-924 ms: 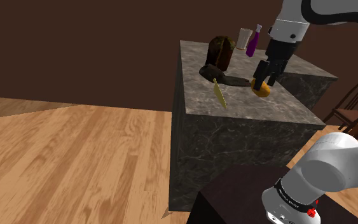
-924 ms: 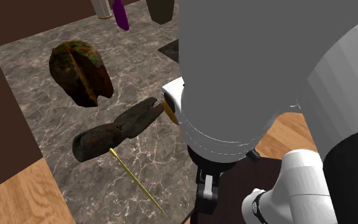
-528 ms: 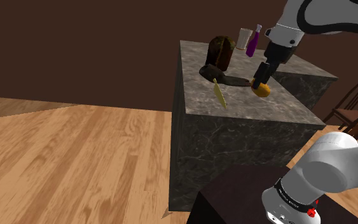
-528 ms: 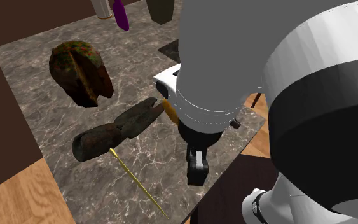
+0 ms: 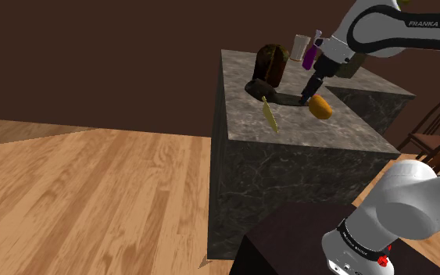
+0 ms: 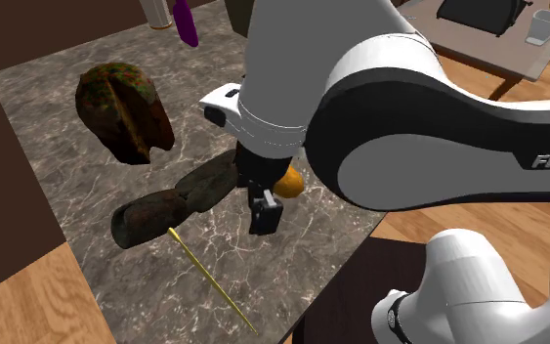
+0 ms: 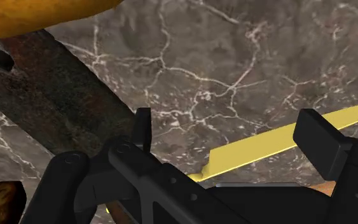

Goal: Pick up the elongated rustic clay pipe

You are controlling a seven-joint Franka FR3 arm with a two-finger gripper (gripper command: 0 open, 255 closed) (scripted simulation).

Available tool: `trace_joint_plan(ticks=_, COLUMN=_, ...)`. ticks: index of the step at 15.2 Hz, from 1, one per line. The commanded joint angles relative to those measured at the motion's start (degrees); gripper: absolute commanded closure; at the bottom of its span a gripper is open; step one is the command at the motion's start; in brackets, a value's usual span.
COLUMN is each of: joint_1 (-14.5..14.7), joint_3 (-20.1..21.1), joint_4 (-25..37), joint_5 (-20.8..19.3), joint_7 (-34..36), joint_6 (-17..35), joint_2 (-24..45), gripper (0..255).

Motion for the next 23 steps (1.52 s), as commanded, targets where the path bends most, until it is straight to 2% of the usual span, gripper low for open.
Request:
trace_joint_plan(ticks=1, joint_1=2.46, joint_3=-4.01, joint_4=1.47, joint_5=0.79, joint_7=-7.45, joint_6=3.96, joint_2=2.84, gripper=0)
trace_joint_plan(ticks=6, joint_1=11.16, joint_3=-14.3, joint_4=7.14, joint_5=6.74, joint_7=-25.83, joint_6=11.36, joint_2=11.18, gripper=0)
trace_joint_plan(ticks=10, joint_1=20.22, joint_3=-23.63, joint_4=13.98, joint_5=15.52, joint_7=-42.2, joint_6=13.8, joint_2=18.82, gripper=0)
trace_joint_plan(ticks=20, joint_1=21.58, joint_3=-25.87, joint_4=9.97, joint_5=18.09, joint_7=-46.21, joint_6=19.01, joint_2=20.63, gripper=0)
trace_joint_plan(ticks=21, joint_1=21.68, joint_3=-25.96, joint_4=10.23, joint_5=18.19, joint_7=-46.25, joint_6=18.88, joint_2=20.8, gripper=255)
trace_joint_plan(ticks=23, joint_1=21.7, joint_3=-25.95, joint_4=10.21, joint_5=18.22, joint_7=-46.25, joint_6=18.93, joint_2=20.83, gripper=255)
